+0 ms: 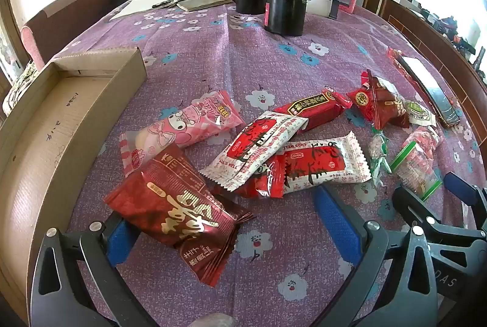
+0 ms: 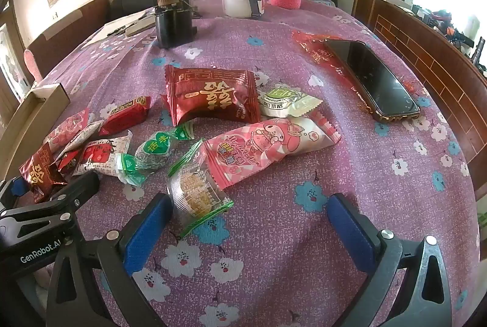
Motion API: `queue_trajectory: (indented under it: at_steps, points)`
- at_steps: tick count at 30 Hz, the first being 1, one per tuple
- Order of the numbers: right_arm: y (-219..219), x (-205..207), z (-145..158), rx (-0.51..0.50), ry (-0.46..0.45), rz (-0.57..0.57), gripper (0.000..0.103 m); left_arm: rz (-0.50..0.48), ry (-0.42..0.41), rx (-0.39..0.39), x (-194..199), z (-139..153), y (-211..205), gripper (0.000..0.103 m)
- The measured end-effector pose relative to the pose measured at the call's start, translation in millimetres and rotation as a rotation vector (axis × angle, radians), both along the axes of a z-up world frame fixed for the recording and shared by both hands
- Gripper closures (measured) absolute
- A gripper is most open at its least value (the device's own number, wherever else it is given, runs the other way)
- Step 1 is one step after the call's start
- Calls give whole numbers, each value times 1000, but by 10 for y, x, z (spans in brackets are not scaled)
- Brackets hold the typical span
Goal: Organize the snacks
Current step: 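Move the left tool over the red snack packet near the box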
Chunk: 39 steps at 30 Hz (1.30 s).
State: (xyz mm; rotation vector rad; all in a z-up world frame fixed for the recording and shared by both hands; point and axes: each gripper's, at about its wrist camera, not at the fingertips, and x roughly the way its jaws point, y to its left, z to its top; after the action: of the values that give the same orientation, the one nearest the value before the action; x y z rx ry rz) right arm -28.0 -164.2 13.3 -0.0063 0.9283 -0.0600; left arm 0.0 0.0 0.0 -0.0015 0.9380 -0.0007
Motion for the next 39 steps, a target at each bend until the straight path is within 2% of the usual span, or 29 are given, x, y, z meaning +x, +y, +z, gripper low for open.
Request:
queue_trajectory:
  at_steps: [15,21,26,30,33,36,37,39]
  points:
    - [0,0,0,1,1,0,0,34,3,3,-42,-1,19,0]
    - [-5,-1,0,4,3,0,0,-21,71,1,-57,1,64,0]
    - [7,13,20,15,76,23,0,-39,59,6,-183,6,43,0]
    - [34,-33,30,4,89,0,0,-49,60,-3,-263,27,49,0]
    - [52,-59,4,3,79,-4,0,-50,8,-46,-397,141,122,0]
    - [34,-52,0,1,76,-12,0,-58,-88,-58,-561,361,216,0]
    - [32,-53,2,1,75,-15,0,-55,-125,-74,-615,455,303,0]
    - [31,-51,2,2,72,-21,0,-60,-151,-130,-591,556,480,0]
